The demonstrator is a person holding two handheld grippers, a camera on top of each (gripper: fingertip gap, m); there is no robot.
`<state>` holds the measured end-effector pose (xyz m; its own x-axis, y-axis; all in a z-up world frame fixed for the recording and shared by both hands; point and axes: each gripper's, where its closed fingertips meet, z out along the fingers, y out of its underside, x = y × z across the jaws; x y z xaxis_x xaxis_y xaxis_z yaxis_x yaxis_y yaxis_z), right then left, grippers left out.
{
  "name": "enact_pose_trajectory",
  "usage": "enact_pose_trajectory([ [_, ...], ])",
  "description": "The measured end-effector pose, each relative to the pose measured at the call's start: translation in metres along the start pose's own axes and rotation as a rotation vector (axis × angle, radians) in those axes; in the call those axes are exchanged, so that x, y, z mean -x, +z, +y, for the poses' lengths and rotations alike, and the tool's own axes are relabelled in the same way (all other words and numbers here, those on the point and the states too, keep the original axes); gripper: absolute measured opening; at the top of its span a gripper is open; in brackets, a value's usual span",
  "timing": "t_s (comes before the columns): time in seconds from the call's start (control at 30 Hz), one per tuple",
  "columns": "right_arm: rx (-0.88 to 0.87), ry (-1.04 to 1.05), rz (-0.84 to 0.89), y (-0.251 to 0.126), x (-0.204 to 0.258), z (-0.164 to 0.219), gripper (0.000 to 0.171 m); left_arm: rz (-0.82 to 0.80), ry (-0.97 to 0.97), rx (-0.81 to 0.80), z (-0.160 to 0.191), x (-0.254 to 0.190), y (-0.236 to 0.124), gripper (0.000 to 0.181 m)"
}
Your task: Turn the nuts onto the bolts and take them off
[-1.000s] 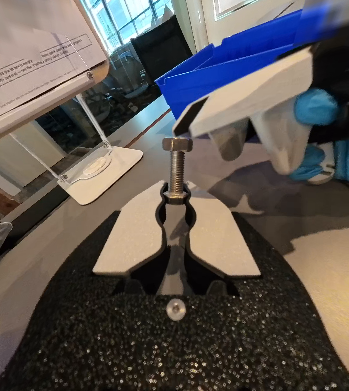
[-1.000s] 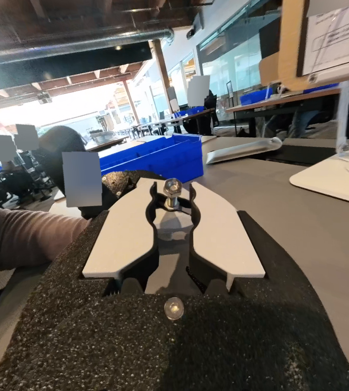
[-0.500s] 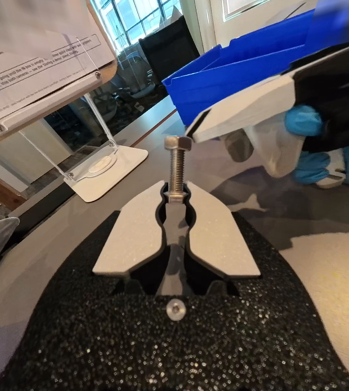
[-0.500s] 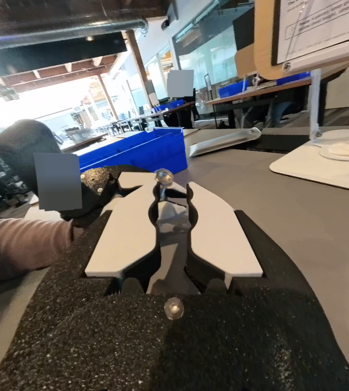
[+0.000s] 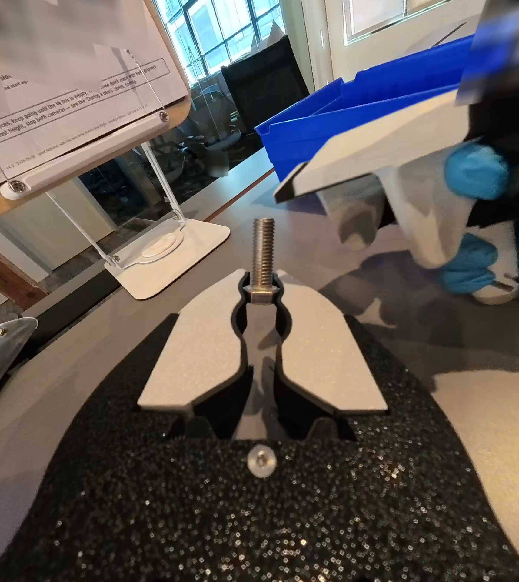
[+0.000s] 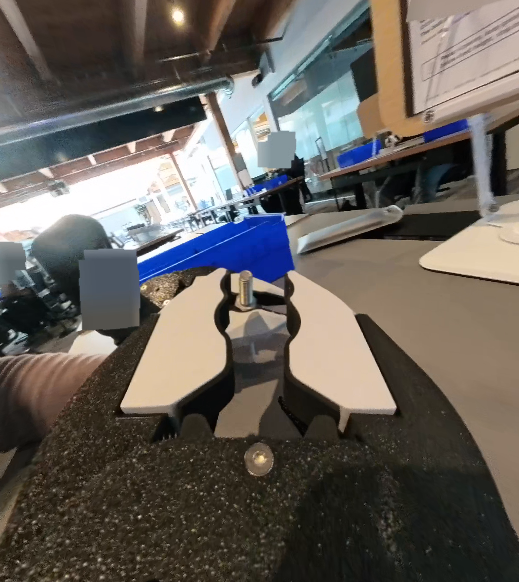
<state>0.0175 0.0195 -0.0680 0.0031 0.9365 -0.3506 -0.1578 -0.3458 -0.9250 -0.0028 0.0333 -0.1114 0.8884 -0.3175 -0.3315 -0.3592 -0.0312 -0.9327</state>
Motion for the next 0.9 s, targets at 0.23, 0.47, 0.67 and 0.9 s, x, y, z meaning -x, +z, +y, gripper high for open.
enact_pose_trajectory([
  [0.23, 0.031, -0.033, 0.008, 0.006, 0.001, 0.005, 0.028, -0.031, -0.027, -0.007, 0.0, 0.007, -0.003, 0.013],
  [0.47, 0.055, -0.129, 0.091, -0.006, -0.014, 0.002, 0.024, -0.142, -0.047, 0.006, 0.003, 0.029, -0.024, 0.013],
  [0.67, 0.236, -0.335, 0.116, 0.053, -0.046, 0.02, 0.025, -0.245, -0.045, 0.015, 0.015, 0.061, -0.051, 0.014],
  [0.9, 0.503, -0.457, 0.021, 0.165, -0.081, 0.057, 0.025, -0.362, -0.088, 0.011, 0.026, 0.1, -0.064, 0.014],
])
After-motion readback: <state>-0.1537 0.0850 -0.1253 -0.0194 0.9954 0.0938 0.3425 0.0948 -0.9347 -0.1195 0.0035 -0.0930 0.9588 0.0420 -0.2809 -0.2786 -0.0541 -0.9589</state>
